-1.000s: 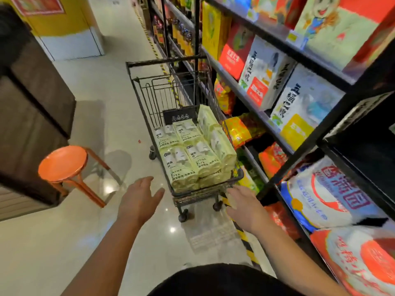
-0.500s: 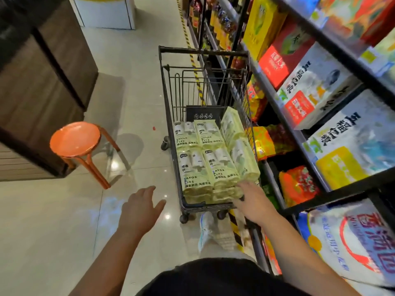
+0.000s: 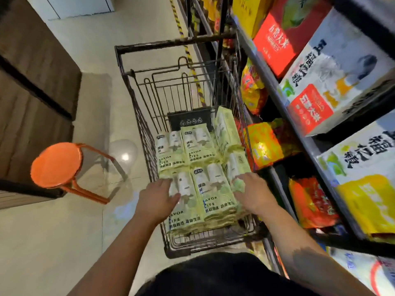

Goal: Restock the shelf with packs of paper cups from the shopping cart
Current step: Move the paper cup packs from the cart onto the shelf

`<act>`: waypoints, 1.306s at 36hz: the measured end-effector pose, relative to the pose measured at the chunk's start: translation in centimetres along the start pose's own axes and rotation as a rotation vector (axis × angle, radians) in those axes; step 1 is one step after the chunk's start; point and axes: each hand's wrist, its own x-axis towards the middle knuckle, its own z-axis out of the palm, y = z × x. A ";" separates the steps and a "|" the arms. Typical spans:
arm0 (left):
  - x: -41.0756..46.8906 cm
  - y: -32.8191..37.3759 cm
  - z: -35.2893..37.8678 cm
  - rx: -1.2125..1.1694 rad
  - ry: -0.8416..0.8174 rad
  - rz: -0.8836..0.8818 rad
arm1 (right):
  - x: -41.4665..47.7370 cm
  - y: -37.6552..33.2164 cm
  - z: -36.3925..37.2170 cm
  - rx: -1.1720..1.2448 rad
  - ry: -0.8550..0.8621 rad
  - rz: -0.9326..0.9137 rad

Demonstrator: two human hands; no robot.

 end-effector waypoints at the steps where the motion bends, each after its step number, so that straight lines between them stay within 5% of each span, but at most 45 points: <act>1: 1.4 0.8 0.0 -0.006 -0.006 0.006 | 1.0 0.5 -0.2 -0.002 -0.019 0.013; 13: 16.9 9.1 2.4 -0.069 -0.176 0.098 | 8.2 2.2 1.7 -0.070 -0.086 0.094; 20: 24.8 13.8 3.0 -0.225 -0.177 0.120 | 9.3 2.5 4.3 -0.116 0.088 0.145; 38: 34.8 21.3 5.9 -0.735 -0.198 -0.173 | 8.7 4.0 7.7 0.123 -0.044 0.091; 47: 34.6 19.3 5.7 -0.689 -0.103 -0.359 | 10.1 3.8 6.8 0.169 0.001 0.188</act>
